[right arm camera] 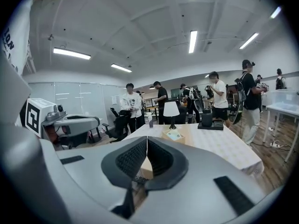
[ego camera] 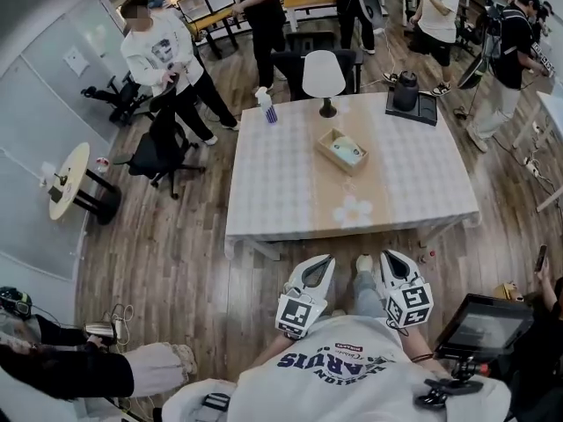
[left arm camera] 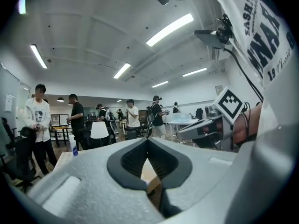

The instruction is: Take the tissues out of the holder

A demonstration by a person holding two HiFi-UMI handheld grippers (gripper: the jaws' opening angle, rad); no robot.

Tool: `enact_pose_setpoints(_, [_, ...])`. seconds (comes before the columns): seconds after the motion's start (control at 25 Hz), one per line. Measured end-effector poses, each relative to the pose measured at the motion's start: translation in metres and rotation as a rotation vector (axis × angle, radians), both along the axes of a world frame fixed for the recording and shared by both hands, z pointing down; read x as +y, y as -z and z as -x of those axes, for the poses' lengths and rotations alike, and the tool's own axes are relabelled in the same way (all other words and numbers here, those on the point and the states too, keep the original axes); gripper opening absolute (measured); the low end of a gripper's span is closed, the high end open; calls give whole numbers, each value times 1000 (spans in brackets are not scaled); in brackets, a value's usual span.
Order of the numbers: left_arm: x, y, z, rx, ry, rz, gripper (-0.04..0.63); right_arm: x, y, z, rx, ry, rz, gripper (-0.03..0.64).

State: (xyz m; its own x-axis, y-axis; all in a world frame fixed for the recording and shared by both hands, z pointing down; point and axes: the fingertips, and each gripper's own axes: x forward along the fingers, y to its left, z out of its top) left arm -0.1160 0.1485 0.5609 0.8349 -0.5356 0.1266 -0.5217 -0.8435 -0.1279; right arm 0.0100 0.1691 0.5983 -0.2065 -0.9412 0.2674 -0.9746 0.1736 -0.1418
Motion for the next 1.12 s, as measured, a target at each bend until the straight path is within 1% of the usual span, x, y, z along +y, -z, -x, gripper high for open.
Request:
enact_pose_setpoints(0.2, [-46,-3,-10,-13,38,7,5,-47,-4,-13,-12,31,-1,9])
enact_pose_setpoints(0.36, [-85,-1,-31,-10,43,14,5,-84,-4,-34,-9,41,11,9])
enact_pose_setpoints(0.52, [-122,1,-62,-5,32,23,5,-121,-1,-66,12,30,23,9])
enact_pose_setpoints(0.68, [-164,-3,-97,-4,18,25,5,-166,-1,-101,77,22,14,9])
enact_pose_setpoints(0.8, [-198,2,-121,-7,22,22,5,-203,3,-125,77,21,15,9])
enact_pose_setpoints(1.04, [-245,14,-168,-7,66,10,5,-254,7,-177,82,52,9,9])
enact_pose_setpoints(1.12, [-259,19,-178,-8,83,9,5,-272,11,-189,78,61,-1,9])
